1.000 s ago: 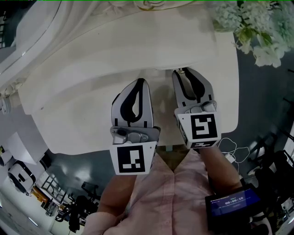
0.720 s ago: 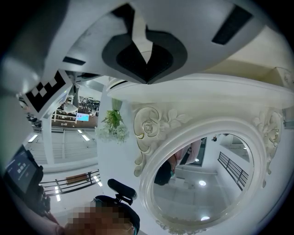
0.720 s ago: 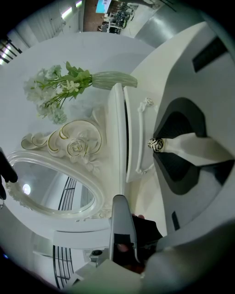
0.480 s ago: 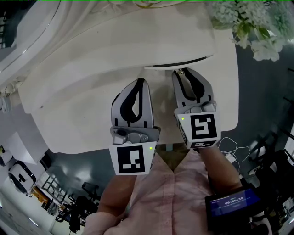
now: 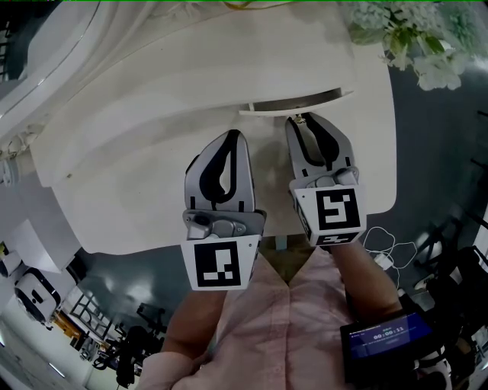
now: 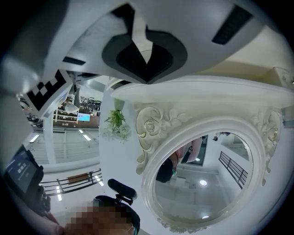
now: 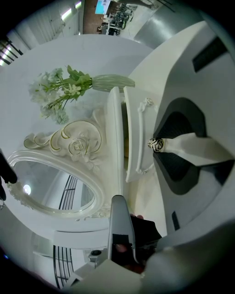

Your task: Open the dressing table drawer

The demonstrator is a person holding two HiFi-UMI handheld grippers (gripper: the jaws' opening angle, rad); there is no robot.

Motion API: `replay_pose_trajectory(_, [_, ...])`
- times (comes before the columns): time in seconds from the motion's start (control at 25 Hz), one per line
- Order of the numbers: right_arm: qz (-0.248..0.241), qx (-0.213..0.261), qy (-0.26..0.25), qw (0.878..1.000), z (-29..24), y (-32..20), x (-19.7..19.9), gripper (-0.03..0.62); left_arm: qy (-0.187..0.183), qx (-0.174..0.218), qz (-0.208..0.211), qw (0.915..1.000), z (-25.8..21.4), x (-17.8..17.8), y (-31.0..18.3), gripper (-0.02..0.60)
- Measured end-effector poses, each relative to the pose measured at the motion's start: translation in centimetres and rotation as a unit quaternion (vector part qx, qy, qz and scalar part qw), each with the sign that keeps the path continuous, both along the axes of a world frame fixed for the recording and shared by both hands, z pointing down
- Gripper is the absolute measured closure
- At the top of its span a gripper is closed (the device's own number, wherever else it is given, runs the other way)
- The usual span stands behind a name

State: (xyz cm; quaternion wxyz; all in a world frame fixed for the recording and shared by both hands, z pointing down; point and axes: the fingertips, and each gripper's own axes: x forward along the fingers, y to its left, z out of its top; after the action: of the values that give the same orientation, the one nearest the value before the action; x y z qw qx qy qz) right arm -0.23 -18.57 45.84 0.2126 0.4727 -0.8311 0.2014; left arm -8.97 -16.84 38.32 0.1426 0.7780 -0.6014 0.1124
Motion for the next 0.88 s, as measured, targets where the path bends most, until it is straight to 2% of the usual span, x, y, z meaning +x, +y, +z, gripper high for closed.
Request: replay_pose_trajectory(0.88, [0.002,-0.001,-0.003,1.000,0.0,1.3,0.4,0.490,-0.002,0.002,0.006,1.0000,-0.1,0.5,0.8,0.560])
